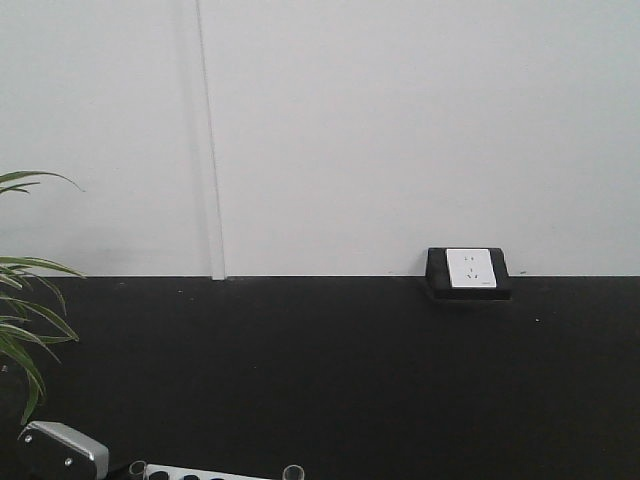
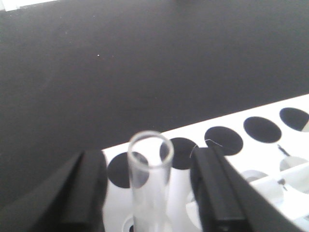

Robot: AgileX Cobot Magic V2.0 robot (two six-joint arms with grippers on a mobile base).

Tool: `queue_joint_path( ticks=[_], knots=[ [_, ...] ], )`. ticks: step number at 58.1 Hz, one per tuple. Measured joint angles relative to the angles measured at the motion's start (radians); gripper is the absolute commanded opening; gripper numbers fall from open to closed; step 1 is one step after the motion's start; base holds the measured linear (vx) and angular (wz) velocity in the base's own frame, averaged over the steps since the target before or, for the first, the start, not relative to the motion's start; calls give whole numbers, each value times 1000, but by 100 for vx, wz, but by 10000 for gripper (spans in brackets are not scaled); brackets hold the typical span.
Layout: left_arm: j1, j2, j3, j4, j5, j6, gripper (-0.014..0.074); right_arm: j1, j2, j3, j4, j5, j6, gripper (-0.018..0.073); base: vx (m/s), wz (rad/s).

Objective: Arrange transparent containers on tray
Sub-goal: 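Lower the left gripper onto a clear test tube in the rack, then close the left gripper and lift the test tube out of the rack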

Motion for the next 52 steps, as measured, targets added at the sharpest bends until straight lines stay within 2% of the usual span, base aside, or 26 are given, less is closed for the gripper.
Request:
queue_joint_path(
  ticks=[12, 21, 37, 52],
  knots=[
    [0, 0, 0, 0, -2, 0, 216, 0, 0, 0, 0, 1, 0, 351, 0, 0],
    [0, 0, 0, 0, -2, -1, 134, 0, 0, 0, 0, 1, 0, 351, 0, 0],
    [0, -26, 0, 0, -3, -30, 110, 0, 0, 0, 0, 2, 0, 351, 0, 0],
    [0, -144, 0, 0, -4, -49, 111, 0, 0, 0, 0, -3, 0, 351, 0, 0]
  ],
)
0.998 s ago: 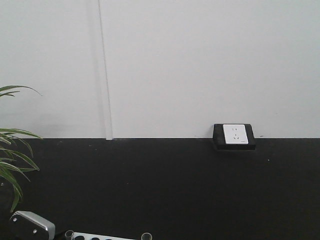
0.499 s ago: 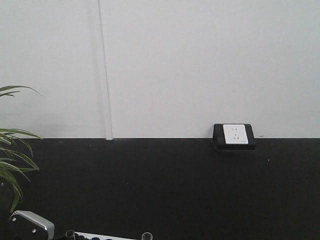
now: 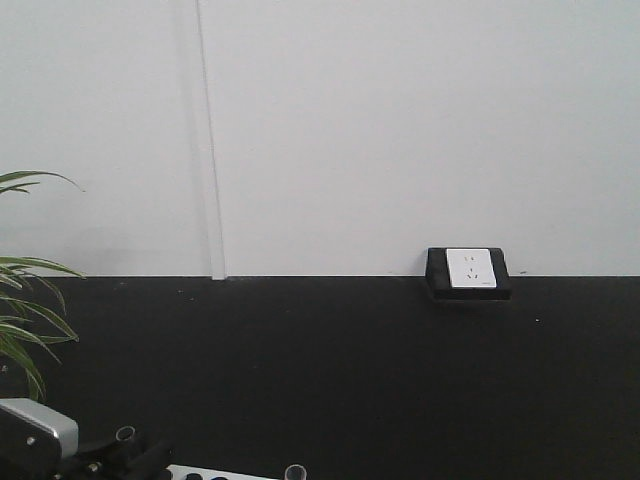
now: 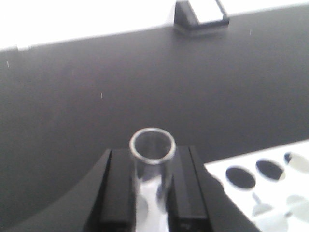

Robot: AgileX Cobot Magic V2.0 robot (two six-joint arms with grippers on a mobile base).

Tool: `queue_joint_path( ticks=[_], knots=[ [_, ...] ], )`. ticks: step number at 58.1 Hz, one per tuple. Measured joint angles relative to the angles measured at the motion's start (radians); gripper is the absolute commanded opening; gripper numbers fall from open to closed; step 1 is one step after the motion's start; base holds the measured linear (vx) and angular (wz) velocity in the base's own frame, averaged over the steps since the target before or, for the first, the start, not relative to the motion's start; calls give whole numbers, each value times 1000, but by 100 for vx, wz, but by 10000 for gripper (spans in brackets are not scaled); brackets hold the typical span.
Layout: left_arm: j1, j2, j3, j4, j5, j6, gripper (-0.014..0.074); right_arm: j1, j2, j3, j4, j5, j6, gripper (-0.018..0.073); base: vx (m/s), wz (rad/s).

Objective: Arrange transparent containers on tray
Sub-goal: 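Close the left gripper and lift the test tube out of the rack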

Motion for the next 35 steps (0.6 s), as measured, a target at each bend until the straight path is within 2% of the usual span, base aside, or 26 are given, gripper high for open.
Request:
queue_joint_path(
  ticks=[9, 26, 35],
  knots=[
    [0, -83, -46, 1, 63, 0, 111, 0, 0, 0, 0, -17, 0, 351, 0, 0],
    [0, -223, -260, 5, 355, 0, 111, 0, 0, 0, 0, -38, 0, 351, 0, 0],
    [0, -319, -299, 5, 477, 0, 111, 0, 0, 5, 11, -49, 0, 351, 0, 0]
  ],
)
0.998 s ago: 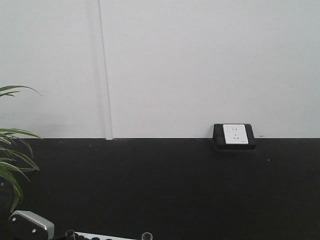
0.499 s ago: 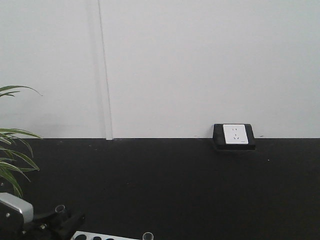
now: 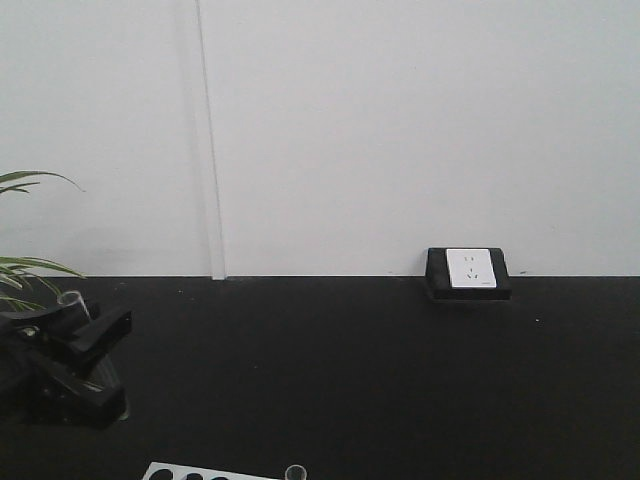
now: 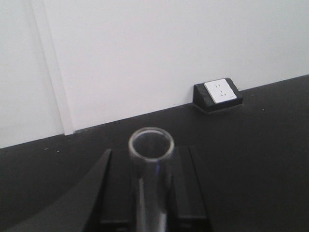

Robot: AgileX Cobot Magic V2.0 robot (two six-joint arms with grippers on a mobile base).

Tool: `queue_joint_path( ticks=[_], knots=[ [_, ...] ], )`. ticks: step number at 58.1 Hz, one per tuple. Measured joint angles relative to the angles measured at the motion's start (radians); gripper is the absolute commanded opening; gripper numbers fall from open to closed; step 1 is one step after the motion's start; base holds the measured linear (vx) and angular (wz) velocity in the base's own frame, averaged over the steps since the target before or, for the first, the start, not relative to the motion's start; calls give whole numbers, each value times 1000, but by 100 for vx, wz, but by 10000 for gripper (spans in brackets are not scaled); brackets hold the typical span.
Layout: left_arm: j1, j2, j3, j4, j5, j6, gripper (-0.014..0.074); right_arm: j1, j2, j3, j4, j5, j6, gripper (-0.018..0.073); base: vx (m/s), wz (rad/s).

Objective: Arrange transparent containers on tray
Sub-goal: 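Close the left gripper and lift the test tube out of the rack, then lower the right gripper onto another clear test tube in the rack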

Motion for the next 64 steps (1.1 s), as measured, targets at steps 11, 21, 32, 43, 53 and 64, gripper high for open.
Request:
queue_joint_path(
  ticks=[11, 21, 32, 43, 53, 64],
  knots=[
    [0, -134, 0, 0, 152, 0, 111, 8, 0, 66, 78, -85, 0, 351, 0, 0],
    [0, -223, 0, -2, 249, 0, 111, 140, 9, 102, 87, -92, -5, 351, 0, 0],
    [0, -258, 0, -3, 273, 0, 111, 401, 114, 104, 87, -160, -53, 352, 0, 0],
    [0, -261, 0, -4, 277, 0, 111, 628, 341, 104, 87, -324, -85, 376, 0, 0],
    [0, -261, 0, -4, 257, -1, 111, 721, 557, 104, 87, -519, -91, 421, 0, 0],
    [0, -265, 0, -4, 252, -1, 111, 728, 728, 103, 84, -658, -35, 487, 0, 0]
  ],
)
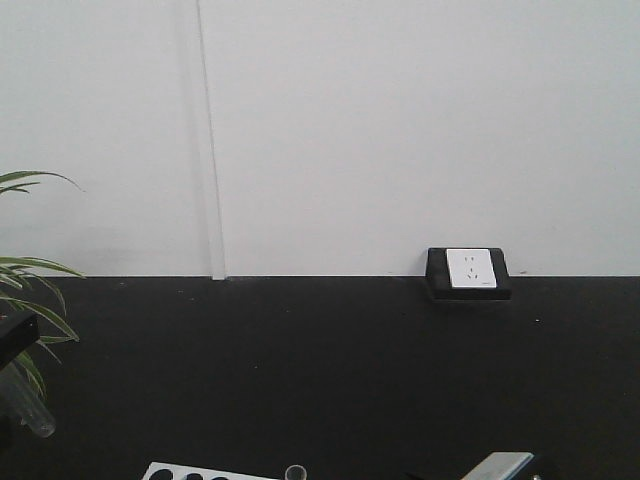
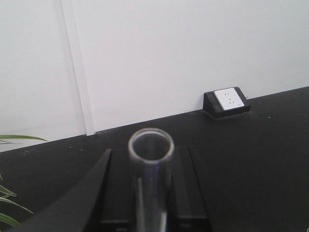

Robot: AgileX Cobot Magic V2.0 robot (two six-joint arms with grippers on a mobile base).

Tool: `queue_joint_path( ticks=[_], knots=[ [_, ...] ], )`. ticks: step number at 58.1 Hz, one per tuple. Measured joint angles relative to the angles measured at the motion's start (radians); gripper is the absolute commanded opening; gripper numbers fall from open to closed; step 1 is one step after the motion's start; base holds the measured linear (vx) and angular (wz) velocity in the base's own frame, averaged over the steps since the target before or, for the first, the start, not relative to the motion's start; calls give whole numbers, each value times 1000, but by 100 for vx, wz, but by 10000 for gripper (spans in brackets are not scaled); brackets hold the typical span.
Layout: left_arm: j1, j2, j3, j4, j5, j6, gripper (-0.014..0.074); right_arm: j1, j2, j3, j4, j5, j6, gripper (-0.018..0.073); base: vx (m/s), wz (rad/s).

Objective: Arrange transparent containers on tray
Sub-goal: 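Lower the right gripper onto another clear test tube in the rack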

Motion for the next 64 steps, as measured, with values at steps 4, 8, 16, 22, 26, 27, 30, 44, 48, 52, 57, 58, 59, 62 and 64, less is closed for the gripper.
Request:
queue_joint_path(
  ticks=[4, 8, 16, 22, 26, 27, 30, 44, 48, 52, 57, 58, 59, 62, 64],
  knots=[
    [0, 0, 0, 0, -2, 0, 111, 0, 44, -2, -26, -27, 18, 505, 0, 0],
    [0, 0, 0, 0, -2, 0, 111, 5, 82, -5, -67, -51, 32, 515, 0, 0],
    [0, 0, 0, 0, -2, 0, 111, 41, 145, -41, -123, -63, 37, 517, 0, 0],
    [0, 0, 0, 0, -2, -1, 111, 62, 196, -90, -131, -70, 37, 517, 0, 0],
    [0, 0, 0, 0, -2, -1, 111, 63, 233, -126, -128, -76, 37, 517, 0, 0],
    [0, 0, 0, 0, -2, -1, 111, 63, 240, -133, -127, -78, 36, 517, 0, 0],
    [0, 0, 0, 0, -3, -1, 113, 63, 270, -157, -121, -83, 36, 517, 0, 0],
    [0, 0, 0, 0, -5, -1, 114, 63, 384, -249, -111, -114, 36, 491, 0, 0],
    [0, 0, 0, 0, -5, -1, 114, 63, 398, -254, -94, -117, 36, 466, 0, 0],
    [0, 0, 0, 0, -5, -1, 114, 63, 403, -254, -70, -117, 36, 439, 0, 0],
    [0, 0, 0, 0, -5, -1, 114, 63, 403, -254, -37, -120, 35, 397, 0, 0],
    [0, 0, 0, 0, -5, -1, 114, 63, 403, -254, -30, -121, 34, 384, 0, 0],
    [0, 0, 0, 0, -5, -1, 114, 63, 403, -254, -27, -122, 34, 371, 0, 0],
    [0, 0, 0, 0, -5, -1, 114, 63, 403, -254, -20, -124, 34, 338, 0, 0],
    [0, 0, 0, 0, -6, -1, 114, 63, 403, -254, -18, -125, 34, 319, 0, 0]
  ],
)
